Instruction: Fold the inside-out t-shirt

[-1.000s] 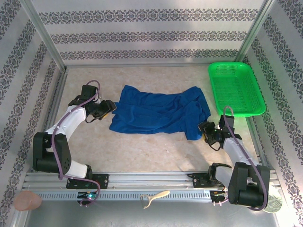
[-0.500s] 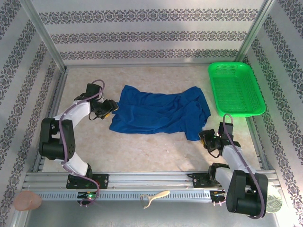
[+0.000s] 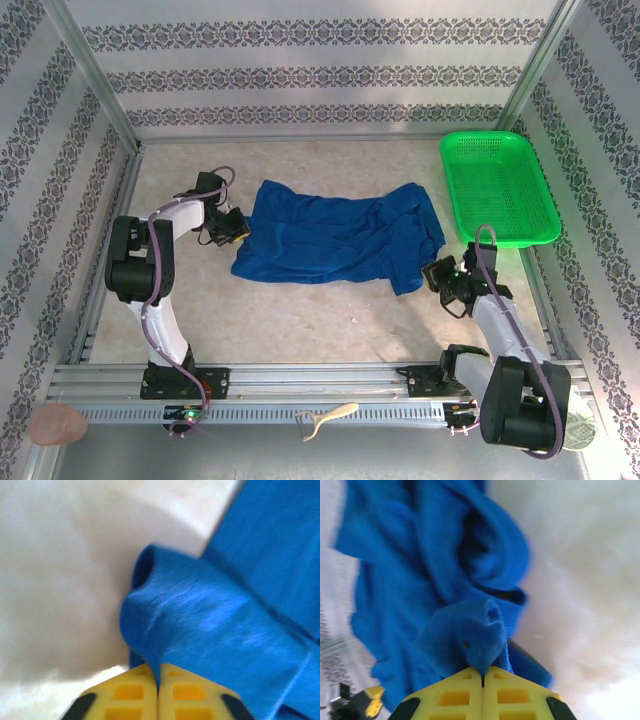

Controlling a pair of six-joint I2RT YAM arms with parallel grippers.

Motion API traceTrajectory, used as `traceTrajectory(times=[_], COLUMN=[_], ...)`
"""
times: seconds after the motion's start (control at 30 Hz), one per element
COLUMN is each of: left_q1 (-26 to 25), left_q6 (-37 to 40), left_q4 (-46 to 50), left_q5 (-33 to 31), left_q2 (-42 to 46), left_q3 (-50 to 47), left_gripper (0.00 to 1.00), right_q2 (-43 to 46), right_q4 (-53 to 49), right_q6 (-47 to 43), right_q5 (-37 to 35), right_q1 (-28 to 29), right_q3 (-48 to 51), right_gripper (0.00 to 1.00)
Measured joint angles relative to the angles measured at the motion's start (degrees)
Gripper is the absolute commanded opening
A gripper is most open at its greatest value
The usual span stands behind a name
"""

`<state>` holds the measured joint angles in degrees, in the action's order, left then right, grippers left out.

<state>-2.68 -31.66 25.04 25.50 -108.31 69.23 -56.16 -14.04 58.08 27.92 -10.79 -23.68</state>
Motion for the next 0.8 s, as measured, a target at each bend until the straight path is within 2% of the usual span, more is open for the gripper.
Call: traceTrajectory(times=[0.17, 0.4, 0.6, 0.8], left_q1=[0.3, 3.8, 7.6, 8.0], left_q6=[0.1, -3.1, -7.8, -16.3], left_q4=[1.2, 0.9, -0.2, -2.6], left_q5=[1.3, 4.8, 6.5, 7.6], left_q2=[4.3, 20.6, 25.4, 29.2], left_q3=[7.3, 13.7, 13.2, 9.3], left_gripper=[0.00, 0.00, 0.00, 0.00], right_q2=[3.3, 4.2, 5.8, 8.6], right_q4=[-1.6, -1.6, -2.4, -4.3], right_q6=[1.8, 5.0, 7.5, 9.8], right_q5=[0.7, 1.6, 2.2, 3.0], right_q1=[-2.1, -5.8, -8.4, -9.9], right_q3=[-10.6, -24.0, -29.0, -33.2], right_gripper=[0.00, 0.00, 0.00, 0.00])
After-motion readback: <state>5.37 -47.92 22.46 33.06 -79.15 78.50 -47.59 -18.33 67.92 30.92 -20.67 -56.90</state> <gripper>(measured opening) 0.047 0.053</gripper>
